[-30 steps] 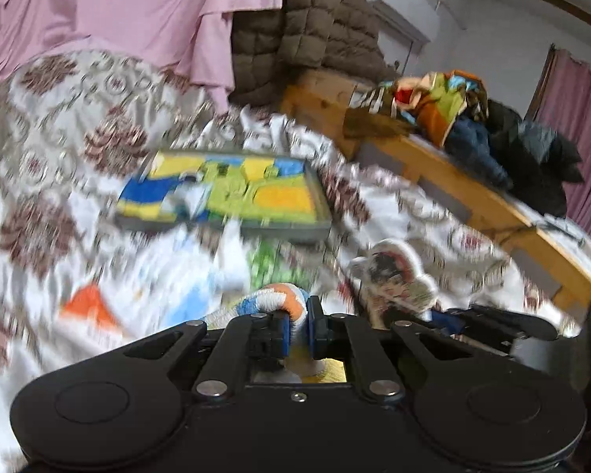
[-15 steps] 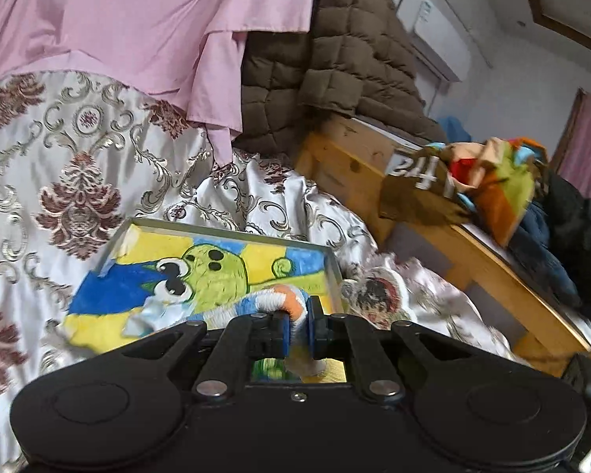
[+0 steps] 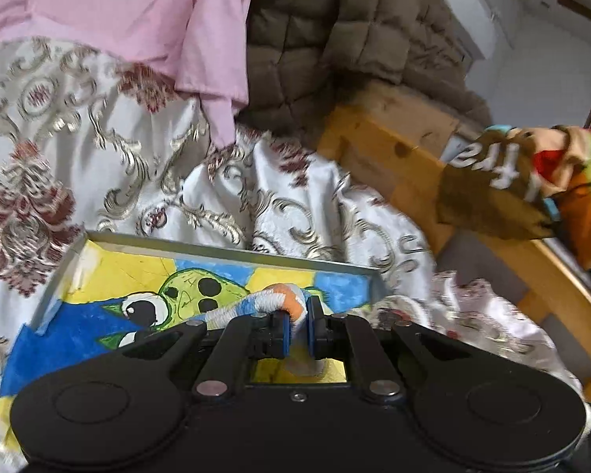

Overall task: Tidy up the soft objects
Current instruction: 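Carry the striped sock and the card over the painted tray with both tools, then open the left tool to drop the sock in the tray while the right releases the card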

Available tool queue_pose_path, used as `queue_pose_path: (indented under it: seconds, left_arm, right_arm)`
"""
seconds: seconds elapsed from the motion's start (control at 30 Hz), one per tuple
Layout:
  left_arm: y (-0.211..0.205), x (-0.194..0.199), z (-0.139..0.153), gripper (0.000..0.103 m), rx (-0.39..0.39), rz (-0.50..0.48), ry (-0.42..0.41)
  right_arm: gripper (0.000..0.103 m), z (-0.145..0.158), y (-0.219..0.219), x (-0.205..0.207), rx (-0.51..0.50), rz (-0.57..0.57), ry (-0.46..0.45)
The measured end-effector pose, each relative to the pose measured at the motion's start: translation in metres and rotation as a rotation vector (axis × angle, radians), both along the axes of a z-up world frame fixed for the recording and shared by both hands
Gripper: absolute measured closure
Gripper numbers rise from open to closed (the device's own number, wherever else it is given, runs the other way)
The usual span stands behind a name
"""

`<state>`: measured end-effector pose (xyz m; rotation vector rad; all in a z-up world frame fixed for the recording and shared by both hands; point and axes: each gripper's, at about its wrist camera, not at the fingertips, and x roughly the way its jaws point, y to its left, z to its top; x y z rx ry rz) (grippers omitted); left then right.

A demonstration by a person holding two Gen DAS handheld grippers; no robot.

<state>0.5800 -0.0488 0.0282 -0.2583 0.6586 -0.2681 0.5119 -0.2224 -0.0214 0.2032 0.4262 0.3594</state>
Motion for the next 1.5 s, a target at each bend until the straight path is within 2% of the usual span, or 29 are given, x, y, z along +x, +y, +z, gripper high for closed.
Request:
queue_pose_path:
  seconds: [0.17,0.27,0.53,0.8,1.0,1.13,1.23,1.33,1.5]
  left_arm:
    - [0.006,0.041,-0.020,0.094,0.007,-0.022,-0.004]
    - [0.013,0.056,-0.029,0.094,0.020,-0.028,0.002]
    - [0.032,0.077,-0.055,0.093,0.075,-0.035,0.042]
    - [0.050,0.093,-0.070,0.091,0.084,-0.009,0.068]
    - [0.073,0.105,-0.079,0.088,0.062,0.037,0.091]
    - [0.084,0.109,-0.087,0.083,0.058,0.075,0.096]
    - [0.090,0.110,-0.092,0.074,0.056,0.109,0.093]
    - [0.094,0.111,-0.096,0.070,0.044,0.135,0.090]
    - [0.093,0.114,-0.099,0.063,0.072,0.087,0.102]
  right_arm:
    - [0.091,-0.003,0.009,0.017,-0.040,0.017,0.023]
    - [0.091,-0.005,0.016,0.037,-0.044,0.036,0.081]
    - [0.090,-0.007,0.041,0.076,-0.083,0.041,0.171]
    - [0.090,-0.010,0.067,0.103,-0.101,0.061,0.204]
    - [0.090,-0.011,0.094,0.123,-0.098,0.084,0.218]
    - [0.090,-0.012,0.107,0.128,-0.108,0.098,0.231]
    - [0.090,-0.013,0.114,0.130,-0.118,0.104,0.233]
    - [0.089,-0.013,0.119,0.132,-0.125,0.113,0.238]
    - [0.087,-0.014,0.121,0.133,-0.127,0.113,0.244]
